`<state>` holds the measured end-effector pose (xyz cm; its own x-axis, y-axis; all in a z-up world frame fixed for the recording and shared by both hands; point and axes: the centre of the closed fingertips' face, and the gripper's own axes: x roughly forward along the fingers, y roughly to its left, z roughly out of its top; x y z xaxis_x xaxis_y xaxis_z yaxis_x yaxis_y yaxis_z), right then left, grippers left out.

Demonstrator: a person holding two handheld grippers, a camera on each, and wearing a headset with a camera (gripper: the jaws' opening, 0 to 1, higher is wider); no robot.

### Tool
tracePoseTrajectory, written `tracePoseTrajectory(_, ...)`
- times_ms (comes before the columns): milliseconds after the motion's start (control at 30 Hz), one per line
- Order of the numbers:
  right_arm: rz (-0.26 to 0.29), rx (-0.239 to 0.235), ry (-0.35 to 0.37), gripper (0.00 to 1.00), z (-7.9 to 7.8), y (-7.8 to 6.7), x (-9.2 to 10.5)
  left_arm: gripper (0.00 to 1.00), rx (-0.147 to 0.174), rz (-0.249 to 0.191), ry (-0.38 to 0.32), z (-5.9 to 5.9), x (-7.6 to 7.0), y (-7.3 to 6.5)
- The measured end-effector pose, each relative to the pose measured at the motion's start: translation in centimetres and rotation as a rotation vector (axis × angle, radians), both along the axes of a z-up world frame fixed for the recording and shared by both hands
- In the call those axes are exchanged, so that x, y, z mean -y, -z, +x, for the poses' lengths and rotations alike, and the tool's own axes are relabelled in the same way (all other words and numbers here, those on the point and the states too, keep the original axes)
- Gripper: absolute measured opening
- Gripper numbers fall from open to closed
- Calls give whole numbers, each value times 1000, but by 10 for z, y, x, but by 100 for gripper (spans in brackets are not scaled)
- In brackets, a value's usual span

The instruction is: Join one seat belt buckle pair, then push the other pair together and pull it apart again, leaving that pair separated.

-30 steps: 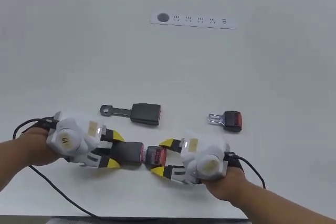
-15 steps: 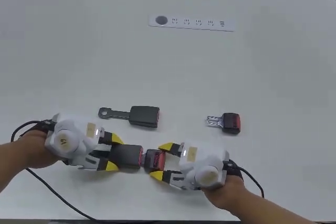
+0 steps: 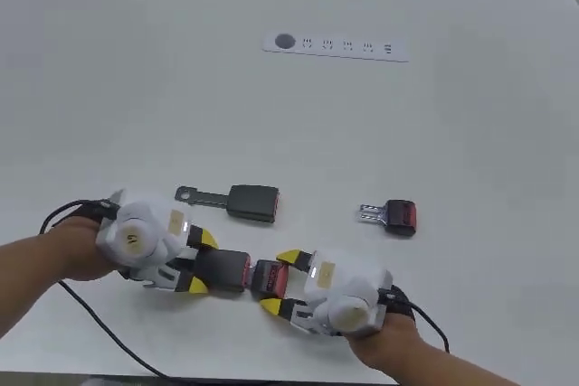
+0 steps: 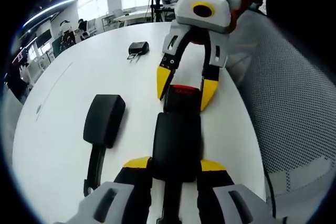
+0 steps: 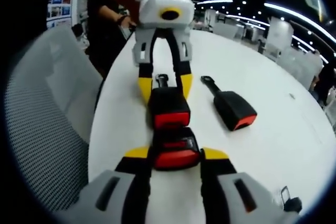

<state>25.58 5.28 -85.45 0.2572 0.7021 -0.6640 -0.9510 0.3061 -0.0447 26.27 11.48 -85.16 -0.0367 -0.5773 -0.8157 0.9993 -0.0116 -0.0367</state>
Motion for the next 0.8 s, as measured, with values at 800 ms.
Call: tracePoseTrajectory(800, 49, 61, 139, 74, 58, -56, 120, 55, 185, -139, -135, 69, 18, -73)
